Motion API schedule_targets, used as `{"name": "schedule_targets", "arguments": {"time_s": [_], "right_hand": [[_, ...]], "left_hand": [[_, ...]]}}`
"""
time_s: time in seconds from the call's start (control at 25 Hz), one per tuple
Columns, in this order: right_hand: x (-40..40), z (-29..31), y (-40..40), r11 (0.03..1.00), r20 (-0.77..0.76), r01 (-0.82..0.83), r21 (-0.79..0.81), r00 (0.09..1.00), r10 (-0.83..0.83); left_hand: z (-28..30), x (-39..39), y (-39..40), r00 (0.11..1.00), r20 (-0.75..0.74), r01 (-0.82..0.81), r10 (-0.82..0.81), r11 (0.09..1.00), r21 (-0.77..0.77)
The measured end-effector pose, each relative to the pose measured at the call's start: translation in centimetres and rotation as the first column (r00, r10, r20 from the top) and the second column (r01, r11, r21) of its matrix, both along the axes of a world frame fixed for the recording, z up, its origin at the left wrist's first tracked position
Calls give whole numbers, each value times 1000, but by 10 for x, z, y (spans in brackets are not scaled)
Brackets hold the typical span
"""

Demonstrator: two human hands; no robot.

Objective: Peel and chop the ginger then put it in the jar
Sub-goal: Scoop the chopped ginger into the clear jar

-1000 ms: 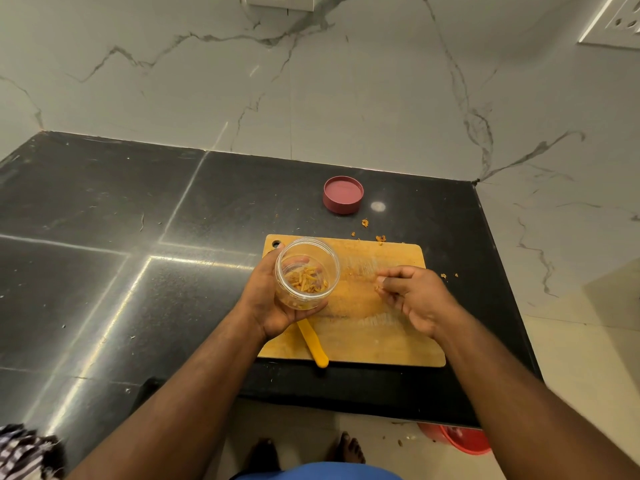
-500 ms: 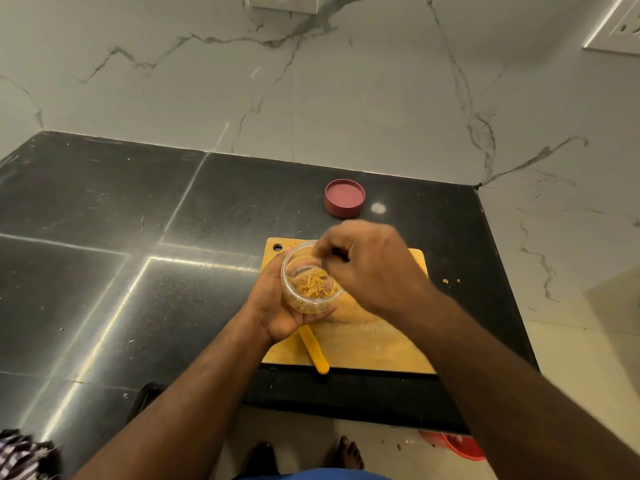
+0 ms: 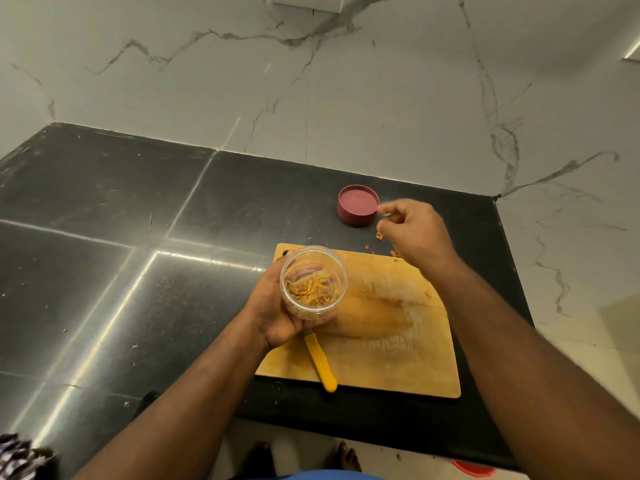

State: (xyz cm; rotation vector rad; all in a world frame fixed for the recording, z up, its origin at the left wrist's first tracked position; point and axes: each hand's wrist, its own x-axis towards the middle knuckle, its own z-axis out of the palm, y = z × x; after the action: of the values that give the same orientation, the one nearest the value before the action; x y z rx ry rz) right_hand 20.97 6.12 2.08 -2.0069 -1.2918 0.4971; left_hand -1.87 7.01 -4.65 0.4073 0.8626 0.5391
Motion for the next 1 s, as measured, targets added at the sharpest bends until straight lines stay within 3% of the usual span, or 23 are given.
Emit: {"name": "schedule_targets", "arguments": {"time_s": [0.12,0.36,0.52,0.72,1.0], "right_hand": [[20,-42,40,981,143,23,-190,990,5],[14,-69,96,956,396,-8,-293,909,129],[13,-80,101,964,345,37,-263,937,58],[11,-69,83,999,46,37,8,998,-38],[4,-70,92,977,205,-28,-209,976,72]], "left_hand": [[-2,1,4,1000,-18,-15,15,1000,-11],[-6,5,12,999,-38,-37,36,999,-40],[-9,5,15,999,-32,-44,42,998,-49],[-5,7,21,997,-42,-59,58,998,-37],[1,10,21,996,-61,-68,65,997,-41]]}}
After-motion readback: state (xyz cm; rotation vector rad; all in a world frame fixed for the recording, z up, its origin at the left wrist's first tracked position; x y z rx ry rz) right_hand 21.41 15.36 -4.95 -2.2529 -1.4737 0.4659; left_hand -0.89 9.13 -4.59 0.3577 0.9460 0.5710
